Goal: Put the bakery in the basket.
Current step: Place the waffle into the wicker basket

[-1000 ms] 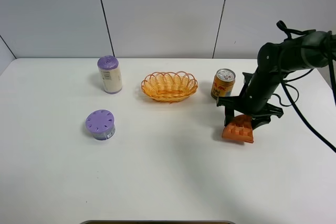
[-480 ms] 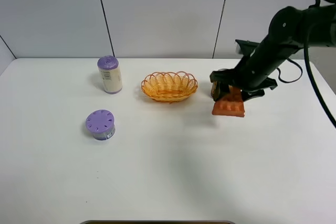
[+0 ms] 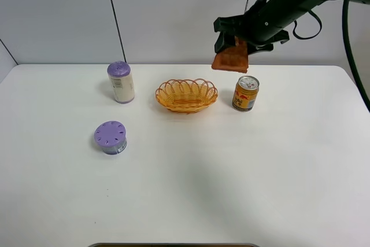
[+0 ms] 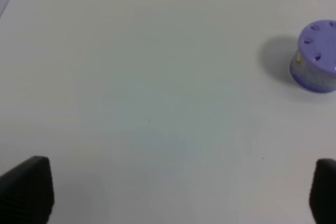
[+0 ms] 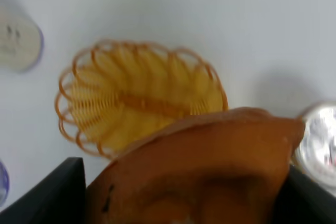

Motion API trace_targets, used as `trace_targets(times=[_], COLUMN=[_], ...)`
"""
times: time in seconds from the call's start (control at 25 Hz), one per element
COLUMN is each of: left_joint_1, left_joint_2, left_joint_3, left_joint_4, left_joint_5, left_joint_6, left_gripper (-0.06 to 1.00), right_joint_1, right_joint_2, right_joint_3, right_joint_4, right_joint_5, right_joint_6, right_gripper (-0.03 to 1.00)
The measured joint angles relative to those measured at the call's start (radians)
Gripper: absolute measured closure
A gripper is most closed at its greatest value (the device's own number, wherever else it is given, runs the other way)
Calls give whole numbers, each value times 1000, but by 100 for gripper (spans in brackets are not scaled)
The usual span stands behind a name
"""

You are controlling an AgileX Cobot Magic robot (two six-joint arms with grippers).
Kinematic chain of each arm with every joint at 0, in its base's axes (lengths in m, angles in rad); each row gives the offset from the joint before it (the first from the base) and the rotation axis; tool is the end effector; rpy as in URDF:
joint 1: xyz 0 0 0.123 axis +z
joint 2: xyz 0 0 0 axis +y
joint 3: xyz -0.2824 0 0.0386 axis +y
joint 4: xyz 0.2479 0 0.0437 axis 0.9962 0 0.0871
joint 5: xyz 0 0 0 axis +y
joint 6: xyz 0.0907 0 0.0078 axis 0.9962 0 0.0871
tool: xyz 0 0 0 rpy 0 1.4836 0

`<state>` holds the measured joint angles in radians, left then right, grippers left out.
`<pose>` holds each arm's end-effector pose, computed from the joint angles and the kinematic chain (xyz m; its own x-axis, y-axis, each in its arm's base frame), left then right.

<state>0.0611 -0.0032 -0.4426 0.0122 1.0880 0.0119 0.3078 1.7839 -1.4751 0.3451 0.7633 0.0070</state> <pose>-0.0005 0.0010 0.2589 -0.5271 -0.0147 -0.8497 -0.0610 0.9979 0.0206 0.3728 0.1409 0.2848 -0.8607 -0.0102 -0.5091 -0.2082 0.9194 0.3336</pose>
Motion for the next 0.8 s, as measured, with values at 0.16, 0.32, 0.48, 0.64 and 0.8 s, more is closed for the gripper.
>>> trace_targets(times=[0.16,0.32,0.48,0.64,0.8], left_joint_1=[0,0,0,0,0], left_joint_2=[0,0,0,0,0], left_joint_3=[0,0,0,0,0], left_joint_4=[0,0,0,0,0], left_joint_5=[0,0,0,0,0], left_joint_6=[0,0,0,0,0], left_gripper=[-5,-5,-5,-5,-5], right_joint_1=[16,55,101,135,152], right_joint_2=[82,187,291,374,430], right_joint_3=[-81,-155,-222,-256,-257], right_joint_4=[0,0,-2,-2,-2], right_joint_5=[-7,-10,-29,-94,-137], right_joint_6=[-25,-42,-43,-42,-42], right_gripper=[32,32,32,32,32])
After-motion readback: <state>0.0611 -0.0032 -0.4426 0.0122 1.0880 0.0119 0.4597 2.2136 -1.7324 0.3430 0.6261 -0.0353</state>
